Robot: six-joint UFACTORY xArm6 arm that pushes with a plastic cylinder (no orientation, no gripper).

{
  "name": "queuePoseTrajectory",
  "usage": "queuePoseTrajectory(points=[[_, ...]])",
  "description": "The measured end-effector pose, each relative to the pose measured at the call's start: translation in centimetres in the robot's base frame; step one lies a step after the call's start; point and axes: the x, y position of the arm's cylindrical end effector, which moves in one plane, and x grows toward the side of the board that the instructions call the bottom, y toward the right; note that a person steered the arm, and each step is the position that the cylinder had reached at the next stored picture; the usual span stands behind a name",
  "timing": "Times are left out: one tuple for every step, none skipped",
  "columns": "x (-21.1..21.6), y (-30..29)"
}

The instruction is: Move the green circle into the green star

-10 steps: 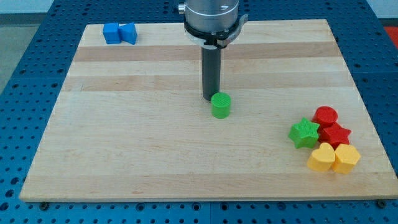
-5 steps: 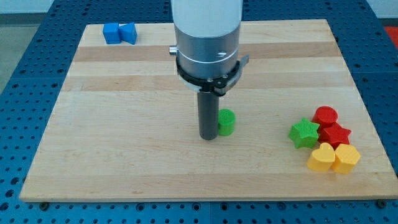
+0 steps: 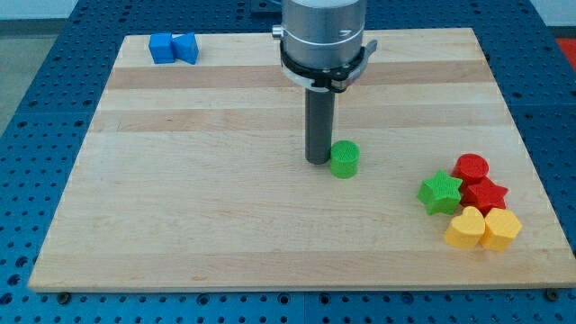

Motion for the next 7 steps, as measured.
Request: queuePoseTrajectory(points=[[0.0,1.9],[0.0,3.8],[0.3,4.7],[1.4,5.6],[2.3,6.4],[2.4,7.1],[2.4,7.9]])
